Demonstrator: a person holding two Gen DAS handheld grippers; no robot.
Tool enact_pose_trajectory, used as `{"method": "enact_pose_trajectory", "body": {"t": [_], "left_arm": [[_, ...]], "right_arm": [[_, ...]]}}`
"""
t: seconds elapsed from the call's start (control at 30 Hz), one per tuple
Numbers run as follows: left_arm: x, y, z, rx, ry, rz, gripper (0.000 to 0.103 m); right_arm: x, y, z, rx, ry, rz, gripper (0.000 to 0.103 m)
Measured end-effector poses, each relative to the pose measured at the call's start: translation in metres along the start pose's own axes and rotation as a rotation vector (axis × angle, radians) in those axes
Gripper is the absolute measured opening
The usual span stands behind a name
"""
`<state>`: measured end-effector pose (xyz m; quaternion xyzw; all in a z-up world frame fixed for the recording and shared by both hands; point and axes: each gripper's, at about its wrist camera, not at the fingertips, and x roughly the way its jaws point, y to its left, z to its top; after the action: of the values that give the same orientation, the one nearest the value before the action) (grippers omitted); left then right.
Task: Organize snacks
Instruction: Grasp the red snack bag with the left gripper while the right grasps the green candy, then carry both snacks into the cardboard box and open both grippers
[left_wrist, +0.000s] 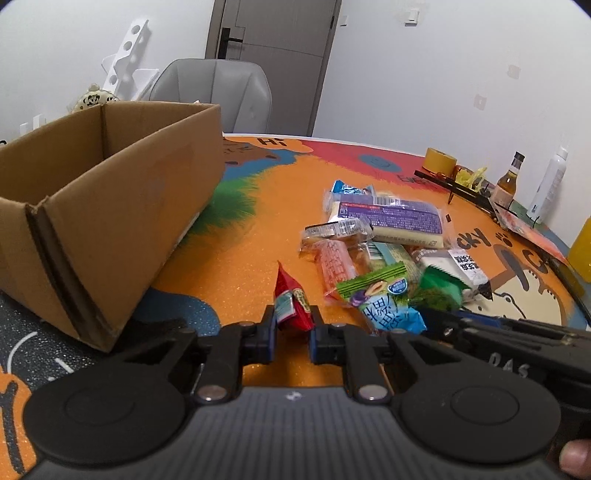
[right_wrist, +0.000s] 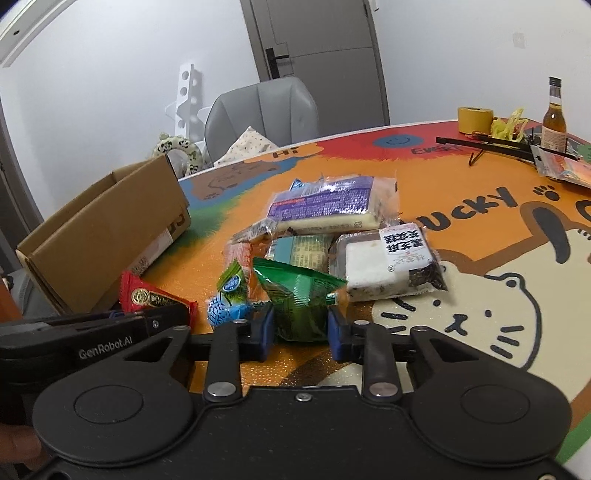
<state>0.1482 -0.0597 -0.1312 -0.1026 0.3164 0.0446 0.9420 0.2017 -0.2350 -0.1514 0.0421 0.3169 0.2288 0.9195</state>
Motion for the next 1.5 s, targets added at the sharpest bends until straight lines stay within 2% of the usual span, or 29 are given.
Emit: {"method": "enact_pose_trajectory", "body": {"t": [0.47,0.7,0.87,1.5], "left_arm": [[-0.027,0.005,0.005,-0.01,-0.046,-0.045,0.015],[-0.05,0.014,0.021,-0.011,-0.11,-0.053,0.015],[-0.065,0.023,0.035,-0.006,-0.158,-0.046,0.015],[-0.089,0.076,0.072,-0.053,-0.245,0.011,0.015]], "right_arm": [[-0.027,0.003,0.004,0.038,-0.051,0.018,0.026],[-0.028,0.021,0.016,0.018,-0.072,0.048,0.026],[-0.028,0.037,0.028,-0.004,-0.093,0.078,0.026],[-0.021,0.1,0.07,-0.089,-0.158,0.219,0.026]]}}
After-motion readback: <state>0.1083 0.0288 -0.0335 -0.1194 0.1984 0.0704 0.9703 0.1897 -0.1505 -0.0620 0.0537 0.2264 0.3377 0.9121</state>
